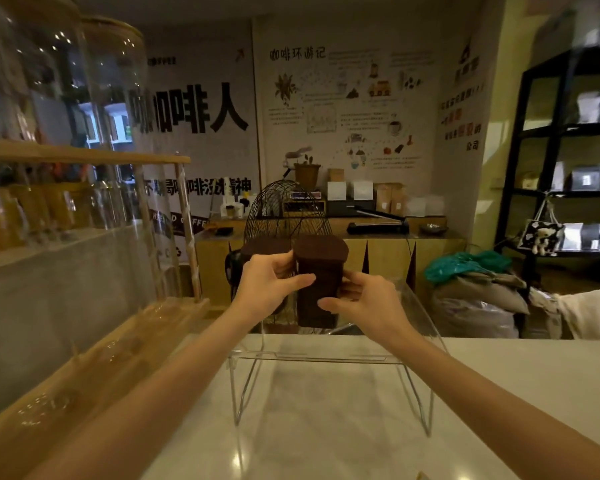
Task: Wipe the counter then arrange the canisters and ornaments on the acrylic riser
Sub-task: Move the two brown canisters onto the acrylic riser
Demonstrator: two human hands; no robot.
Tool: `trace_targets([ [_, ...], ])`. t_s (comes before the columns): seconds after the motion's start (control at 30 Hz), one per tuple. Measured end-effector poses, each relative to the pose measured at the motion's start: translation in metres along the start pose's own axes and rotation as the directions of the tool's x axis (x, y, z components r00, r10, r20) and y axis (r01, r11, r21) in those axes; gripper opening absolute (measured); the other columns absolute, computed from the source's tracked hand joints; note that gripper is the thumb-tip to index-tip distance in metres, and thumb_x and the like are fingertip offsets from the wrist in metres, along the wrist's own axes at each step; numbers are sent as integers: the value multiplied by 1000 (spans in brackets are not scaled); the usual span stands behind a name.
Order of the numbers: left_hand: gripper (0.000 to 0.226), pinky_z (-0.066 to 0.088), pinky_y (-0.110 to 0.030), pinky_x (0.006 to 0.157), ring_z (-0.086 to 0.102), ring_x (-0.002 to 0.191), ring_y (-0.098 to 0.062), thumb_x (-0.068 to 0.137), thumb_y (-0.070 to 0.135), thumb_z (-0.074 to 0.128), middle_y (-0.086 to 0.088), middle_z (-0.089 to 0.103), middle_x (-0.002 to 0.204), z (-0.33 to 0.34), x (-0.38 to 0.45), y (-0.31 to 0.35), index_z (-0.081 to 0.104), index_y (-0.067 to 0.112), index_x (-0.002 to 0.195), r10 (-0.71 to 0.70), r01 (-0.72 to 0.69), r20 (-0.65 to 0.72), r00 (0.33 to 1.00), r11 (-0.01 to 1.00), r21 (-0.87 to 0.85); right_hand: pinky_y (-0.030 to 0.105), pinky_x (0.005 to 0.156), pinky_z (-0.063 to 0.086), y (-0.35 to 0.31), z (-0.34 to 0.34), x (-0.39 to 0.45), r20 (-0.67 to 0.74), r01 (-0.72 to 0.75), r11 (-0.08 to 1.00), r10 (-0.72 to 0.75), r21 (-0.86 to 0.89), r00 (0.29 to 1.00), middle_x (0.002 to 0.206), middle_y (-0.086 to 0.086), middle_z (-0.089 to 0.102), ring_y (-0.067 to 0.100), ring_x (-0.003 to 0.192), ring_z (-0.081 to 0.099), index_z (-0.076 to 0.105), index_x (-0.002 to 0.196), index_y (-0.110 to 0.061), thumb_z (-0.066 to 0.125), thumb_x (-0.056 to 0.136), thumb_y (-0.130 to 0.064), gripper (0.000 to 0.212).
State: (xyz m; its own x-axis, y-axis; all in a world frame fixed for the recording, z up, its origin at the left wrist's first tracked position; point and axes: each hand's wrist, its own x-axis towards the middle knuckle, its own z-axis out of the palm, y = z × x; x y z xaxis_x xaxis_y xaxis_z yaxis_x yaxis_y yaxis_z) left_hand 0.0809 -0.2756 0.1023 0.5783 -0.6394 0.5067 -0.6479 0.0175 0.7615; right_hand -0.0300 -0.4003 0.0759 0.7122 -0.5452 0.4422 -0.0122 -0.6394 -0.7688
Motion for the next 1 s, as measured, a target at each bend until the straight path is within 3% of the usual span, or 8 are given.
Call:
trace_targets([
  [0.17,47,49,-45,98,62,107,-15,74,10,71,-6,68,113,11,6,-23,57,12,119,-55,52,-42,998,997,-64,30,83,56,15,13,13,2,-40,998,40,-43,999,100,0,74,8,86,67,65,108,-19,78,67,-25,44],
  [0.33,45,49,-42,98,62,106,-14,76,10,69,-2,67,110,17,10,-33,58,12,119,-62,55,-88,994,995,-83,25,81,49,16,17,21,-4,-84,996,84,-33,996,110,2,69,16,98,65,56,114,-14,78,68,-25,52],
  [0.47,36,51,-38,94,63,101,-13,76,13,69,-3,70,105,21,15,-32,63,12,112,-55,54,-152,987,998,-11,28,76,51,16,22,27,-9,-129,990,129,-57,992,113,6,66,21,99,64,50,113,-12,76,69,-29,53],
  [0.6,32,48,-25,81,62,94,-10,78,14,67,-11,72,103,27,14,-27,64,9,110,-20,42,-243,970,995,86,33,75,55,17,27,30,-51,-124,982,118,-144,992,105,6,67,20,91,64,52,108,-12,73,72,-33,47],
  [0.73,29,47,-20,76,66,94,-16,80,17,66,-12,73,99,32,16,-25,65,8,107,16,37,-280,960,982,186,26,71,51,19,28,29,-72,-119,988,113,-93,991,103,7,66,15,84,60,53,107,-10,72,74,-26,41],
  [0.9,25,48,-22,74,68,90,-21,81,18,65,-15,74,94,34,21,-28,67,4,102,54,39,-317,947,959,281,16,67,46,21,25,28,-67,-112,993,109,-39,992,104,9,66,14,86,58,56,107,-7,66,80,-16,30],
  [1.0,26,53,-30,71,68,84,-25,84,22,62,-17,73,89,35,23,-31,66,3,101,94,41,-315,945,917,397,27,80,51,23,28,27,-47,-89,994,86,-64,995,107,9,64,17,94,60,54,111,-8,63,83,-15,30],
])
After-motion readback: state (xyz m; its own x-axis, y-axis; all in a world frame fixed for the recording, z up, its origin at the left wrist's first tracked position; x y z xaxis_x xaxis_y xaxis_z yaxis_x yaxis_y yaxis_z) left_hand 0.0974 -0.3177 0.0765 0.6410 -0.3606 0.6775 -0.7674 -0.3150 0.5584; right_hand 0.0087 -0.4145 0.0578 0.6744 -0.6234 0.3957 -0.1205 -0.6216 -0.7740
